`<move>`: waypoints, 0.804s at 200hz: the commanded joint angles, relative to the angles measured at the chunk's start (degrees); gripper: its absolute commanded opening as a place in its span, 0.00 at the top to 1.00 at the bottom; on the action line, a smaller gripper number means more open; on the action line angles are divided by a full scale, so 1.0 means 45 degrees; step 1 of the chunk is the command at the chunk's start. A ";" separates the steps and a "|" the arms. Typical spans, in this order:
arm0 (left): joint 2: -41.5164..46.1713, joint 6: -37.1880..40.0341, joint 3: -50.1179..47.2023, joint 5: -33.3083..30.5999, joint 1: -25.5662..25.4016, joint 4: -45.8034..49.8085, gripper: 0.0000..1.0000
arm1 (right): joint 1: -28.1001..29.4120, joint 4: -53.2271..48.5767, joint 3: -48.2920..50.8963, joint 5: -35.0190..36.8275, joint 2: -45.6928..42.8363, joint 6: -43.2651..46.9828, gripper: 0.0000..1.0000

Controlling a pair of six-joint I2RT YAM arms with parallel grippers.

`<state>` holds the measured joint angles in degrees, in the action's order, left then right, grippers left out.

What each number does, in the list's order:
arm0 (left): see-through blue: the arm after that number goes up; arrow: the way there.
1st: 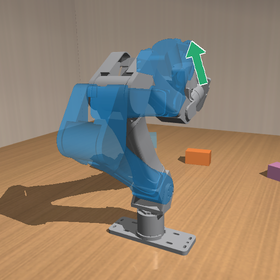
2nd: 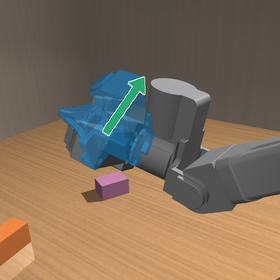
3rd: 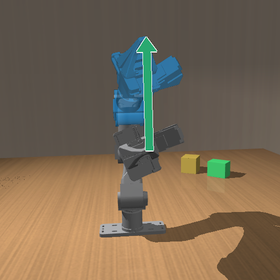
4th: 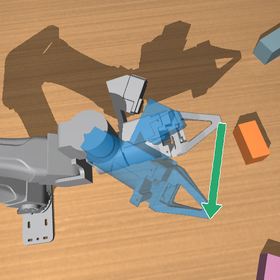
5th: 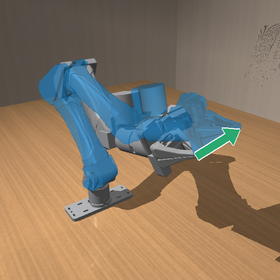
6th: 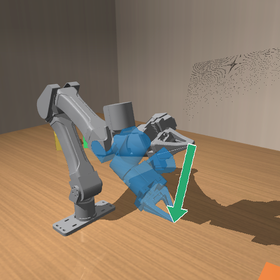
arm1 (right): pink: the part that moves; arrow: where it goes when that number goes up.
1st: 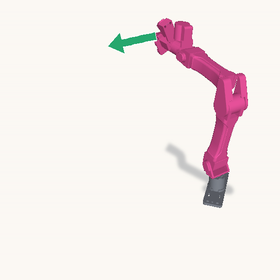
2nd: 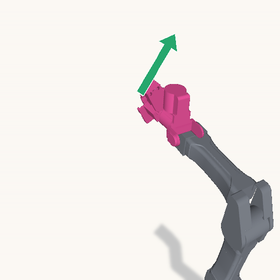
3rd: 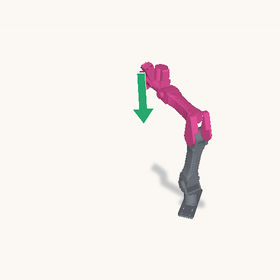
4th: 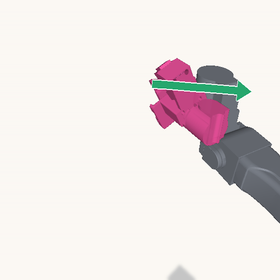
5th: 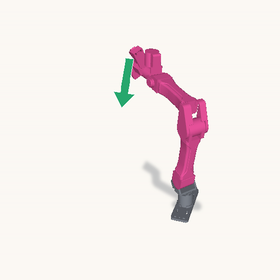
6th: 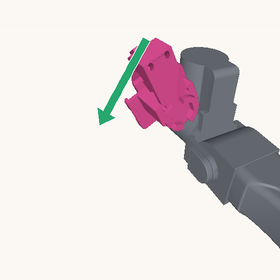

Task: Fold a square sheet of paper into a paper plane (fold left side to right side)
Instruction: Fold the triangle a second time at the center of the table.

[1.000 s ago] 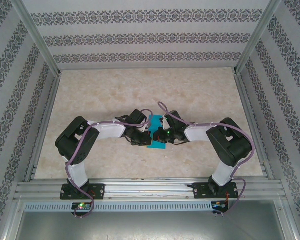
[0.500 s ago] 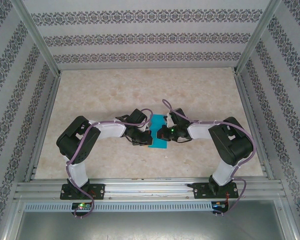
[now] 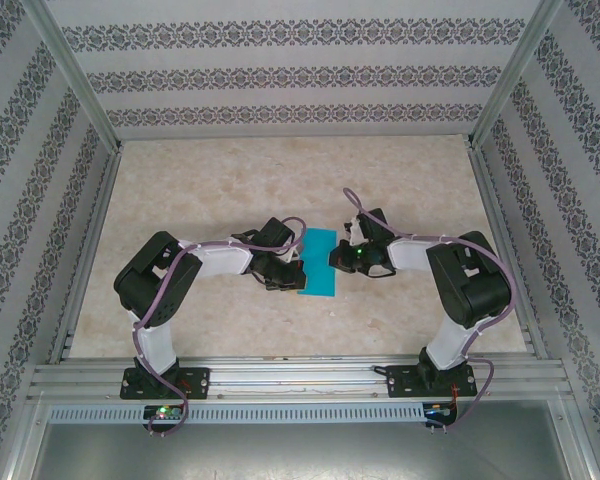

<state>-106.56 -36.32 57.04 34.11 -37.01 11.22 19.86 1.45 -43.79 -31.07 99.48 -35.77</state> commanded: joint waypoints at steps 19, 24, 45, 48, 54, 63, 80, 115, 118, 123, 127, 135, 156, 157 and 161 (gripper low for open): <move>-0.0822 -0.0074 -0.0419 -0.0859 0.0115 0.1590 1.00 | -0.0966 -0.0664 -0.0131 0.1180 0.0073 0.0619 1.00; -0.0820 -0.0084 -0.0419 -0.0857 0.0120 0.1588 1.00 | -0.1010 -0.0708 -0.0161 0.1163 0.0016 0.0646 1.00; -0.0787 -0.0094 -0.0458 -0.0788 0.0120 0.1482 1.00 | -0.1092 -0.0964 -0.0266 0.1143 -0.0489 0.0742 1.00; -0.0760 -0.0096 -0.0449 -0.0766 0.0115 0.1472 1.00 | -0.1083 -0.0994 -0.0268 0.1116 -0.0589 0.0737 1.00; -0.0747 -0.0111 -0.0479 -0.0745 0.0120 0.1406 1.00 | -0.1092 -0.1029 -0.0252 0.1039 -0.0805 0.0713 1.00; -0.0718 -0.0148 -0.0486 -0.0702 0.0120 0.1335 1.00 | -0.1073 -0.1040 -0.0196 0.0925 -0.1150 0.0637 1.00; -0.0658 -0.0172 -0.0473 -0.0664 0.0120 0.1266 1.00 | -0.0913 -0.0901 0.0027 0.0645 -0.1743 0.0403 1.00; -0.0638 -0.0209 -0.0475 -0.0607 0.0120 0.1164 1.00 | -0.0025 0.0210 0.0342 -0.0242 -0.1836 -0.0486 1.00; -0.0636 -0.0221 -0.0481 -0.0607 0.0120 0.1149 1.00 | 0.0062 0.0308 0.0323 -0.0302 -0.1758 -0.0564 1.00; -0.0636 -0.0226 -0.0463 -0.0602 0.0120 0.1139 1.00 | 0.0210 0.0447 0.0272 -0.0386 -0.1612 -0.0682 1.00; -0.0651 -0.0230 -0.0450 -0.0607 0.0120 0.1139 1.00 | 0.0312 0.0550 0.0232 -0.0416 -0.1489 -0.0762 1.00; -0.0653 -0.0236 -0.0443 -0.0585 0.0115 0.1120 1.00 | 0.0508 0.0712 0.0138 -0.0430 -0.1211 -0.0904 1.00; -0.0659 -0.0296 -0.0437 -0.0486 0.0110 0.0996 1.00 | 0.0809 0.0994 -0.0067 -0.0294 -0.0539 -0.1072 1.00; -0.0657 -0.0293 -0.0442 -0.0478 0.0115 0.0989 1.00 | 0.0815 0.0999 -0.0080 -0.0288 -0.0513 -0.1073 1.00; -0.0671 -0.0326 -0.0428 -0.0454 0.0120 0.0966 1.00 | 0.0838 0.1019 -0.0119 -0.0274 -0.0391 -0.1075 1.00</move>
<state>-106.56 -36.58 57.01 34.35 -37.01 11.03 22.68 3.62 -43.48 -31.48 94.37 -38.72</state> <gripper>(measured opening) 0.045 0.043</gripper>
